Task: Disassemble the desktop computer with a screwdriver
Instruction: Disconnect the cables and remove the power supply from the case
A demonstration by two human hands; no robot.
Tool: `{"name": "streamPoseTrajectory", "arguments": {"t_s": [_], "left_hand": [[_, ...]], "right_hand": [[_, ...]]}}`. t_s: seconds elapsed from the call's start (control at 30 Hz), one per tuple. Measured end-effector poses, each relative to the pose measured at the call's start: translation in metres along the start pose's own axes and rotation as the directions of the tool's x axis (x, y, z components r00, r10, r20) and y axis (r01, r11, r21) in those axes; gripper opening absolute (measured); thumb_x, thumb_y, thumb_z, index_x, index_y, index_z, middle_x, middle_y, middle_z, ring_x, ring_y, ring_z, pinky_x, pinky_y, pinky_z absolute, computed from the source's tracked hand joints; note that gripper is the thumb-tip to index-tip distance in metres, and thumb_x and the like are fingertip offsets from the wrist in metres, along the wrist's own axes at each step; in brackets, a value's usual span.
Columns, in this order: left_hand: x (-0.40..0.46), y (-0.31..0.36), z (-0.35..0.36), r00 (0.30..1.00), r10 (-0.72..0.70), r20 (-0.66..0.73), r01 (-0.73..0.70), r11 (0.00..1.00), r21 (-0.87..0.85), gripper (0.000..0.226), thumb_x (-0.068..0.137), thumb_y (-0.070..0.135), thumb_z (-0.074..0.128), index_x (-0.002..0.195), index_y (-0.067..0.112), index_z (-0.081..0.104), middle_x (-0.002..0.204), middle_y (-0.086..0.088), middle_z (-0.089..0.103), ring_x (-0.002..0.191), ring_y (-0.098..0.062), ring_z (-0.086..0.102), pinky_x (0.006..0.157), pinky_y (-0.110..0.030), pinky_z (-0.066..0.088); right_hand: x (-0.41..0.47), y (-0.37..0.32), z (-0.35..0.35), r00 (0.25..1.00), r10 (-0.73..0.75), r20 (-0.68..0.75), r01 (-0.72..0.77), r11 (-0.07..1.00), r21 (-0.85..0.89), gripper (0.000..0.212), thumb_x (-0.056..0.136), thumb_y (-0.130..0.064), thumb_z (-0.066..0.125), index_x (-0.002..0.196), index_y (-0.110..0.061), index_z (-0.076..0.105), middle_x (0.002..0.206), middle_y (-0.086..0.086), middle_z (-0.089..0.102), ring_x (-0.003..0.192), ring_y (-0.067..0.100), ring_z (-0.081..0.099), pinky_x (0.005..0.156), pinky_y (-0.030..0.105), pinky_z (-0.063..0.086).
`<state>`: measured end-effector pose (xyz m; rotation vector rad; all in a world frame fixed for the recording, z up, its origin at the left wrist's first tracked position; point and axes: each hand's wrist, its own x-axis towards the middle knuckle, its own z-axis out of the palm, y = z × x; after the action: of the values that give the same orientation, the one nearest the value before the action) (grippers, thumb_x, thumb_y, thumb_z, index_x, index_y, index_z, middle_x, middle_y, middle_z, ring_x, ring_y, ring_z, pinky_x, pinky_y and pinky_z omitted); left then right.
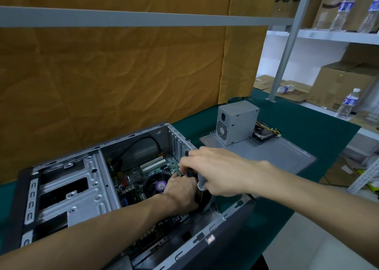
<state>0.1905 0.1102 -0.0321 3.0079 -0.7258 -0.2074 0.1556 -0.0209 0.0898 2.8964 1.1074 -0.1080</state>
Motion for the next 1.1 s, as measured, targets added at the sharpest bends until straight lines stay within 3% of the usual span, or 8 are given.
{"name": "streamPoseTrajectory", "arguments": {"t_s": [0.17, 0.27, 0.33, 0.47, 0.6, 0.77, 0.93, 1.1], "left_hand": [[0.0, -0.002, 0.002, 0.999, -0.018, 0.049, 0.016, 0.999, 0.039, 0.039, 0.091, 0.037, 0.06, 0.125, 0.018, 0.058, 0.12, -0.006, 0.067, 0.117, -0.024, 0.059, 0.122, -0.042, 0.016], [0.0, -0.002, 0.002, 1.0, -0.002, -0.007, 0.002, 1.0, -0.009, 0.024, 0.089, 0.038, 0.06, 0.105, 0.021, 0.056, 0.107, -0.007, 0.068, 0.107, -0.029, 0.062, 0.113, -0.041, 0.029], [0.0, 0.0, 0.002, 1.0, -0.006, -0.028, 0.005, 0.999, -0.037, 0.029, 0.087, 0.04, 0.06, 0.105, 0.018, 0.056, 0.106, -0.007, 0.066, 0.107, -0.031, 0.062, 0.104, -0.041, 0.036], [0.001, 0.0, 0.004, 1.0, -0.015, -0.027, 0.014, 1.0, -0.006, 0.03, 0.086, 0.047, 0.061, 0.1, 0.021, 0.057, 0.1, -0.005, 0.071, 0.102, -0.028, 0.065, 0.113, -0.041, 0.028], [0.001, -0.001, 0.004, 0.999, -0.005, -0.04, 0.005, 1.0, -0.009, 0.025, 0.083, 0.045, 0.065, 0.084, 0.024, 0.051, 0.093, -0.005, 0.073, 0.095, -0.027, 0.068, 0.113, -0.039, 0.029], [0.001, -0.001, 0.005, 0.998, -0.018, -0.062, 0.016, 1.0, -0.027, 0.02, 0.081, 0.042, 0.067, 0.082, 0.023, 0.061, 0.091, -0.003, 0.073, 0.092, -0.025, 0.069, 0.115, -0.038, 0.029], [-0.002, -0.002, 0.006, 0.999, 0.028, -0.042, -0.028, 1.0, 0.013, 0.018, 0.083, 0.036, 0.066, 0.087, 0.02, 0.073, 0.085, 0.0, 0.073, 0.087, -0.022, 0.068, 0.114, -0.041, 0.028], [-0.005, 0.003, 0.005, 0.995, 0.074, -0.065, -0.064, 0.989, 0.134, 0.021, 0.086, 0.037, 0.063, 0.087, 0.018, 0.072, 0.09, -0.004, 0.072, 0.089, -0.027, 0.068, 0.11, -0.04, 0.034]], "right_hand": [[0.001, -0.011, 0.008, 0.985, 0.102, -0.141, -0.148, 0.914, -0.377, 0.038, 0.101, -0.047, 0.052, 0.116, -0.013, 0.045, 0.101, 0.01, 0.062, 0.083, 0.035, 0.065, 0.061, 0.038, 0.034], [0.001, -0.008, 0.003, 0.996, 0.065, -0.056, -0.071, 0.992, -0.108, 0.013, 0.095, -0.015, 0.058, 0.107, -0.017, 0.054, 0.103, 0.003, 0.056, 0.093, 0.028, 0.058, 0.066, 0.036, 0.035], [-0.002, -0.005, -0.003, 0.999, 0.025, 0.022, -0.027, 0.998, 0.057, 0.033, 0.087, -0.002, 0.06, 0.114, -0.021, 0.058, 0.104, -0.003, 0.049, 0.098, 0.02, 0.047, 0.072, 0.033, 0.037], [-0.005, -0.001, -0.003, 0.997, 0.074, -0.019, -0.074, 0.997, -0.011, 0.019, 0.09, -0.015, 0.068, 0.106, -0.021, 0.058, 0.101, -0.002, 0.049, 0.093, 0.026, 0.055, 0.067, 0.036, 0.04], [-0.018, 0.016, -0.019, 0.975, 0.198, -0.096, -0.178, 0.966, 0.187, 0.018, 0.084, -0.028, 0.077, 0.099, -0.026, 0.066, 0.086, -0.016, 0.048, 0.091, 0.009, 0.058, 0.065, 0.032, 0.05], [-0.031, 0.051, -0.042, 0.873, 0.429, -0.23, -0.298, 0.845, 0.444, 0.02, 0.069, -0.045, 0.085, 0.074, -0.029, 0.075, 0.068, -0.009, 0.066, 0.059, -0.004, 0.057, 0.045, 0.013, 0.038], [-0.043, 0.083, -0.036, 0.534, 0.825, -0.186, -0.102, 0.281, 0.954, 0.028, 0.079, -0.045, 0.082, 0.077, -0.017, 0.079, 0.071, 0.011, 0.074, 0.044, 0.011, 0.048, 0.044, 0.021, 0.038], [-0.011, 0.058, -0.003, 0.711, 0.654, 0.259, -0.005, -0.363, 0.932, 0.032, 0.091, -0.035, 0.073, 0.104, -0.006, 0.073, 0.072, 0.007, 0.072, 0.051, 0.011, 0.057, 0.046, 0.022, 0.049]]}}
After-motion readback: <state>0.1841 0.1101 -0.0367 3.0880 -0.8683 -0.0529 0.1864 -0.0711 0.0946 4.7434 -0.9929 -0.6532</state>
